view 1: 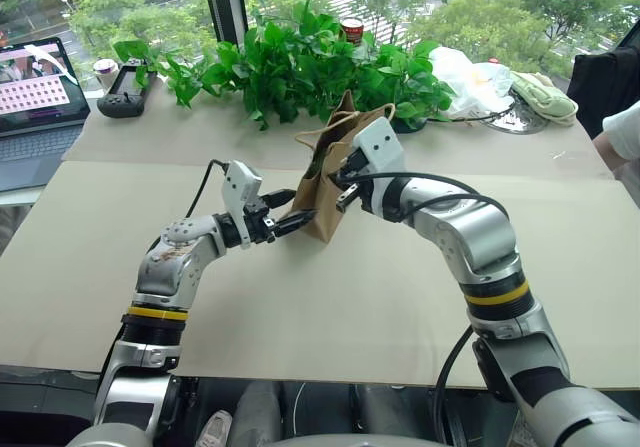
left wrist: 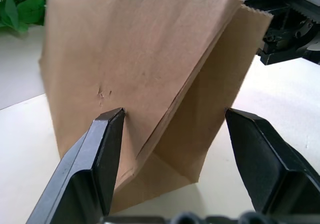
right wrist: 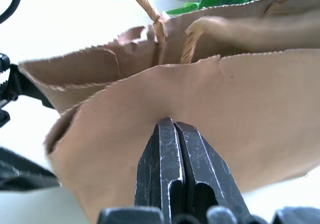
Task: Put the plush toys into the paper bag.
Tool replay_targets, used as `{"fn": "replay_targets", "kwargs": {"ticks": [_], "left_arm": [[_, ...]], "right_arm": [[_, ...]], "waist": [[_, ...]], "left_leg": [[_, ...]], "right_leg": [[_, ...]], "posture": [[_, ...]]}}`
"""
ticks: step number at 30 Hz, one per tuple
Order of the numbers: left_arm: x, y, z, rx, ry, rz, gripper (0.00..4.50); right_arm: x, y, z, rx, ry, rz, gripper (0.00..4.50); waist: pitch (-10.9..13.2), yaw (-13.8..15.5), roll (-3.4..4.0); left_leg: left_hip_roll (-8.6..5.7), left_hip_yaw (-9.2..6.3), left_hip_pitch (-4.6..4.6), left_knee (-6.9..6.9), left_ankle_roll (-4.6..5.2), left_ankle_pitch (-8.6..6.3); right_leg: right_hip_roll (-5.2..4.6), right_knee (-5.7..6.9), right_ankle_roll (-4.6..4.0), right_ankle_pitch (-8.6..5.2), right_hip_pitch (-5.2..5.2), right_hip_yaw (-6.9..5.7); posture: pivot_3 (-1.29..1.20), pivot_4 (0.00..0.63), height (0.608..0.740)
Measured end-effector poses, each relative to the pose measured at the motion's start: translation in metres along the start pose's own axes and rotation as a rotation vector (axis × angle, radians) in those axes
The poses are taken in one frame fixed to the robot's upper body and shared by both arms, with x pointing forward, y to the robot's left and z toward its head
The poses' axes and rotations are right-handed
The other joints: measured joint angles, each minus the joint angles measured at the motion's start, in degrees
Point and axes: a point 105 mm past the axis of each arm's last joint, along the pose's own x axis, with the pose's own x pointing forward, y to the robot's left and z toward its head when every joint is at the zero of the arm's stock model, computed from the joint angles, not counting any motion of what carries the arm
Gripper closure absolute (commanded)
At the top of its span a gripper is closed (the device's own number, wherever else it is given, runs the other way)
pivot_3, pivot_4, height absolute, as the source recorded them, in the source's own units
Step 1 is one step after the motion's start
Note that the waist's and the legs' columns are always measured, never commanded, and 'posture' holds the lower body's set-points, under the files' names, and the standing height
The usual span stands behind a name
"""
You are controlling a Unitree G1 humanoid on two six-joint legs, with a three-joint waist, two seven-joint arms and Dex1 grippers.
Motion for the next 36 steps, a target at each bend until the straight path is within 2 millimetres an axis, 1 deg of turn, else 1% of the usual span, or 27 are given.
{"fn": "replay_targets", "kwargs": {"ticks": [6, 10, 15, 20, 26, 30, 36], "left_arm": [[-0.003, -0.004, 0.002, 0.019, 0.007, -0.013, 1.09], [-0.003, 0.000, 0.000, 0.032, 0.023, 0.017, 1.09], [0.006, 0.002, -0.007, 0.016, 0.024, 0.071, 1.09], [0.017, 0.002, -0.008, 0.015, 0.003, 0.114, 1.09], [0.027, 0.000, -0.005, 0.014, -0.019, 0.145, 1.09], [0.032, 0.005, 0.000, 0.034, -0.044, 0.197, 1.09], [0.040, 0.013, 0.000, 0.042, -0.067, 0.279, 1.09]], "right_arm": [[0.002, 0.000, 0.001, 0.002, 0.000, 0.001, 4.48], [0.003, 0.002, 0.002, 0.006, -0.003, 0.008, 4.48], [0.004, 0.003, 0.002, 0.008, -0.006, 0.013, 4.48], [0.004, 0.003, 0.002, 0.008, -0.006, 0.010, 4.48], [0.004, 0.003, 0.003, 0.008, -0.007, 0.008, 4.48], [0.004, 0.003, 0.003, 0.008, -0.008, 0.008, 4.48], [0.005, 0.006, 0.004, 0.014, -0.014, 0.016, 4.48]], "waist": [[0.0, 0.0, 0.00], [0.0, 0.0, 0.00], [0.0, 0.1, 0.00], [0.0, 0.1, 0.00], [0.0, 0.0, 0.00], [0.0, 0.1, 0.00], [0.0, 0.1, 0.00]], "left_leg": [[0.00, 0.00, 0.01, 0.00, 0.00, 0.00], [0.00, 0.00, 0.01, 0.00, 0.00, 0.00], [0.00, 0.00, 0.00, 0.00, 0.00, 0.00], [0.00, 0.00, 0.01, 0.00, 0.00, 0.00], [0.00, -0.01, 0.01, 0.00, 0.00, 0.00], [0.00, -0.01, 0.01, 0.00, 0.00, 0.00], [-0.01, -0.01, 0.01, 0.00, 0.00, 0.00]], "right_leg": [[0.00, 0.00, 0.00, 0.00, 0.01, 0.00], [0.00, 0.00, 0.00, 0.00, 0.01, 0.00], [-0.01, 0.00, 0.00, 0.00, 0.02, 0.00], [0.00, 0.00, 0.00, 0.00, 0.02, 0.00], [0.00, 0.00, 0.00, 0.00, 0.02, 0.00], [-0.01, -0.01, 0.00, 0.00, 0.04, 0.00], [-0.01, -0.01, 0.00, 0.00, 0.03, 0.00]], "posture": [[0.00, 0.150, 0.713], [0.00, 0.150, 0.713], [0.00, 0.150, 0.713], [0.00, 0.150, 0.713], [0.00, 0.150, 0.713], [0.00, 0.150, 0.713], [0.00, 0.150, 0.713]]}}
